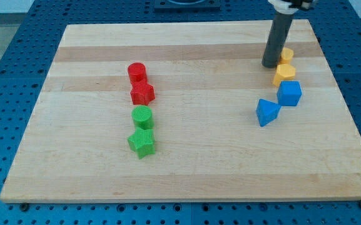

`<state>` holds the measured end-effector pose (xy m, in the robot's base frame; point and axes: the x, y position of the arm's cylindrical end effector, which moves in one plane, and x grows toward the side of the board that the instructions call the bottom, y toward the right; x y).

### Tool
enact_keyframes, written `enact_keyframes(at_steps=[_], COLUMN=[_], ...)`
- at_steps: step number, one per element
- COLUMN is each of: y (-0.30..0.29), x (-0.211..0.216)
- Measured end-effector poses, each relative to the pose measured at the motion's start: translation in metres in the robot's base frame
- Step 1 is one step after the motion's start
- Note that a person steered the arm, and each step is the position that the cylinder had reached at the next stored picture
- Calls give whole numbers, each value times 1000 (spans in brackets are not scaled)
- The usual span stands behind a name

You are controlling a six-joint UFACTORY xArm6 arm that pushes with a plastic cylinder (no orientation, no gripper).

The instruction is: Move the blue triangle slightly to the right

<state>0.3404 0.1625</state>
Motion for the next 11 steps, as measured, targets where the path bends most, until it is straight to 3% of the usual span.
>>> enact_keyframes(at_steps=[2, 3, 4, 11], y=[-56, -52, -51, -45], x=[2, 64, 83, 128])
